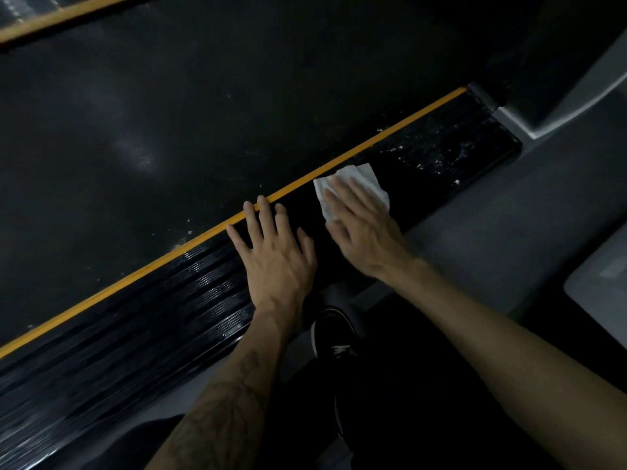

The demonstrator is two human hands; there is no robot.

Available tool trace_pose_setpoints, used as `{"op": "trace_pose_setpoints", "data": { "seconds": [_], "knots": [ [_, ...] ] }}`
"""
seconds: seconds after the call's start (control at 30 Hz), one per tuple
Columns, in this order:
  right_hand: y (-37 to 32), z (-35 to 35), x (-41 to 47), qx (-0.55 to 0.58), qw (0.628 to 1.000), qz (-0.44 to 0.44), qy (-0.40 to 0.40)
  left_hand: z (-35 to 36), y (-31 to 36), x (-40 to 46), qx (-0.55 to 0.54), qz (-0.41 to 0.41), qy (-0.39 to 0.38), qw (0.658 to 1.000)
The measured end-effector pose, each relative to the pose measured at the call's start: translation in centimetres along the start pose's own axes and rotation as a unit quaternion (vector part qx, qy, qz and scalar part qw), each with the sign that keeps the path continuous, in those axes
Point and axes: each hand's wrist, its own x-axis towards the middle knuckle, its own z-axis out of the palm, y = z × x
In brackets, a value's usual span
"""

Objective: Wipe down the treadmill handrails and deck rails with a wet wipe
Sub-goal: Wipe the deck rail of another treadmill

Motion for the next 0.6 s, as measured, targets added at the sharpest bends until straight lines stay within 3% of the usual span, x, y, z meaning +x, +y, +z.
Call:
{"op": "trace_pose_setpoints", "data": {
  "seconds": [0.07, 0.23, 0.4, 0.53, 0.6],
  "knots": [
    [1.8, -0.7, 0.2, -0.041, 0.999, -0.021, -0.001, 0.0, 0.0, 0.0, 0.001, 0.0, 0.002, 1.0],
    [1.5, -1.2, 1.9, -0.02, 0.993, 0.111, 0.047, -0.1, 0.2, 0.0, -0.005, -0.003, -0.001, 1.0],
    [1.0, -0.7, 0.4, -0.028, 0.999, -0.023, 0.011, -0.3, 0.1, 0.0, -0.003, -0.002, -0.009, 1.0],
    [3.9, -2.0, 2.7, -0.033, 0.994, 0.094, 0.036, -0.4, 0.1, 0.1, -0.002, -0.002, -0.013, 1.0],
    [2.1, -1.3, 3.0, -0.033, 0.993, 0.107, 0.035, -0.4, 0.2, 0.1, 0.002, -0.002, -0.017, 1.0]
  ]
}}
